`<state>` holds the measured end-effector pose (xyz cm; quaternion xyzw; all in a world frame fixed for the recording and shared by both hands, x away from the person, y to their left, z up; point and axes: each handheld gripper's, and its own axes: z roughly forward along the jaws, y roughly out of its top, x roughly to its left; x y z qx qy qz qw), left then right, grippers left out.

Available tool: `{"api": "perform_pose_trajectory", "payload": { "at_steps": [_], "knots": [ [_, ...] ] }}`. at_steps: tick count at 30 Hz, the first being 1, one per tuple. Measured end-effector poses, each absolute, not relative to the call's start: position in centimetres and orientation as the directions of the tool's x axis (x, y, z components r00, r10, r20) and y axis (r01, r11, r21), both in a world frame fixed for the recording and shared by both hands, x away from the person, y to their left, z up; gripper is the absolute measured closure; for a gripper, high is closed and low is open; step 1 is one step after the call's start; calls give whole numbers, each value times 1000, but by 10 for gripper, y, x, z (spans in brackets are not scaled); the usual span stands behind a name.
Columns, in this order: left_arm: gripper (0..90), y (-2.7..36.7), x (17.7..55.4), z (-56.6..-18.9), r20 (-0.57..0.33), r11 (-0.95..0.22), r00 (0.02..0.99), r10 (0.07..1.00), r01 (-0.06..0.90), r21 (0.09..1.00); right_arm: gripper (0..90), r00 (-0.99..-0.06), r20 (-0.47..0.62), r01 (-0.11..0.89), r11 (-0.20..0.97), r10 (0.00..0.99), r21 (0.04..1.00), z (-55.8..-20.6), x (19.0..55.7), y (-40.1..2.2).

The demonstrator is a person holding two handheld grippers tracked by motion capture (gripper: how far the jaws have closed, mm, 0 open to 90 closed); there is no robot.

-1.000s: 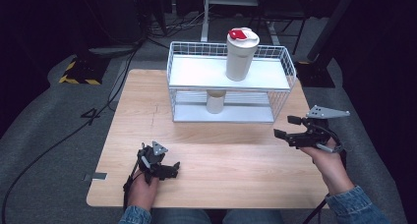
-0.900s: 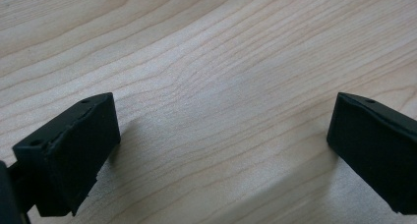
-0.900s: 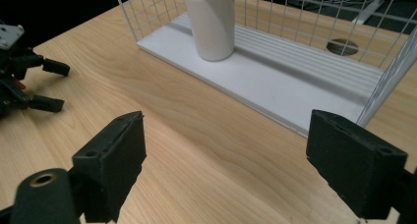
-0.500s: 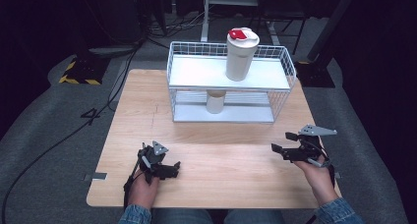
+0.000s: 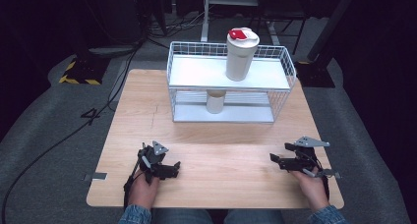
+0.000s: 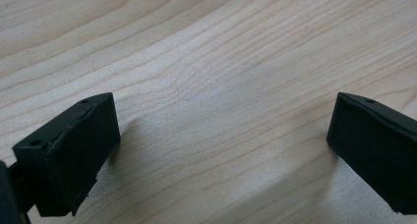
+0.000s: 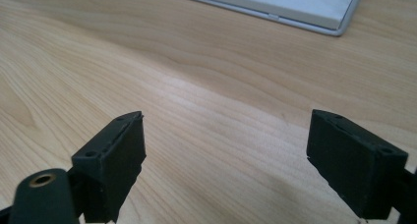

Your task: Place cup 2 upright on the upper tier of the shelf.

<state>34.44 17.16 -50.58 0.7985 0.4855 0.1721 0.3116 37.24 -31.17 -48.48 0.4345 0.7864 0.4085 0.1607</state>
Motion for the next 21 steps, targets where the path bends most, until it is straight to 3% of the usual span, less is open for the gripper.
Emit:
{"api": "perform_pose_trajectory", "payload": {
  "at_steps": [21],
  "knots": [
    [0,172,344,-506,-28,-335,470,882,668,665,153,-574,12,558,381,819,737,-504,375,-301]
  ]
}}
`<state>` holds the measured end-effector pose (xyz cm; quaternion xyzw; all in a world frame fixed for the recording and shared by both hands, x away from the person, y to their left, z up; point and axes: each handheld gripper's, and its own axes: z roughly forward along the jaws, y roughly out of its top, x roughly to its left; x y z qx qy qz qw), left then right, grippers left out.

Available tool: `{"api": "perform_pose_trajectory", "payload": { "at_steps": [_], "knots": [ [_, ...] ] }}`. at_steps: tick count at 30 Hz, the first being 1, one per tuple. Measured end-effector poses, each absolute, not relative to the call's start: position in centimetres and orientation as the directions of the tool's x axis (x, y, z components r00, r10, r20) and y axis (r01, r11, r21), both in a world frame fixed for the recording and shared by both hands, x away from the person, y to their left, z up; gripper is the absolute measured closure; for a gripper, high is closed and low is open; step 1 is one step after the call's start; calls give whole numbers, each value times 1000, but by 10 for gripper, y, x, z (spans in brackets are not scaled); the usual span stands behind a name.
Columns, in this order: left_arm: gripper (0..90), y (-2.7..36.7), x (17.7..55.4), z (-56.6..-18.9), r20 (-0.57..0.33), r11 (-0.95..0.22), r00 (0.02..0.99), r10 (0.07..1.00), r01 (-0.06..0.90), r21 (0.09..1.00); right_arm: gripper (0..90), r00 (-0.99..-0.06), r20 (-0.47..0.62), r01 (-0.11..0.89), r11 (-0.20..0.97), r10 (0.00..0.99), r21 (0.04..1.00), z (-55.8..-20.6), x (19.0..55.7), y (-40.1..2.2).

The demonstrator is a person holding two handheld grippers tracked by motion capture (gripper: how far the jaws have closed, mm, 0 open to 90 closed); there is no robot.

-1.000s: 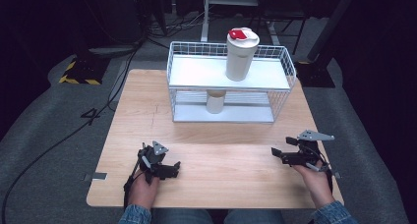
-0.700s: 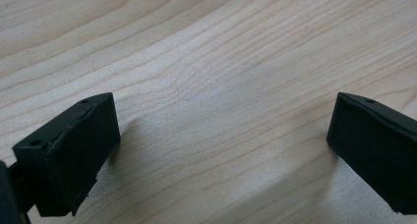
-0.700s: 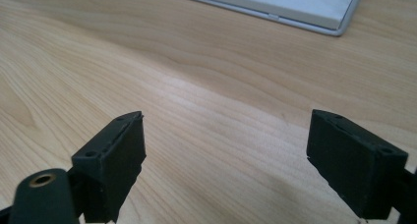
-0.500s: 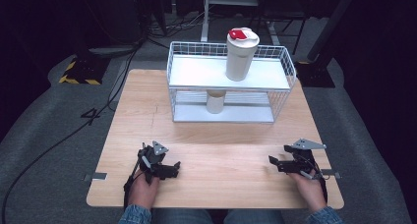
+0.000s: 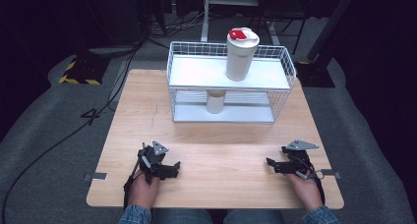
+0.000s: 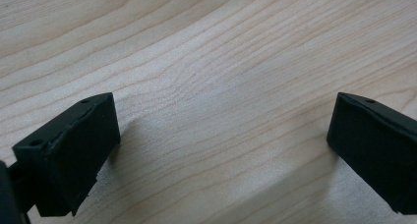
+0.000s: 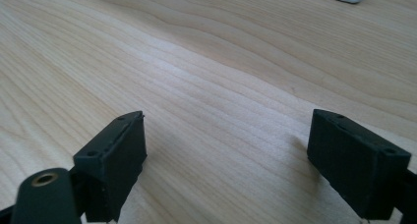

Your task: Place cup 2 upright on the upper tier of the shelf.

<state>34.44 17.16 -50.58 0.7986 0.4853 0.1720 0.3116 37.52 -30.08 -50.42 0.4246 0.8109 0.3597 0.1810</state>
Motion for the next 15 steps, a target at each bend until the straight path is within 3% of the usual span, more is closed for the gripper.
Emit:
{"api": "perform_pose_trajectory", "payload": {
  "at_steps": [15],
  "knots": [
    [1,172,344,-506,-32,-330,468,883,669,666,90,-536,-9,578,374,844,725,-505,377,-298]
  ]
}}
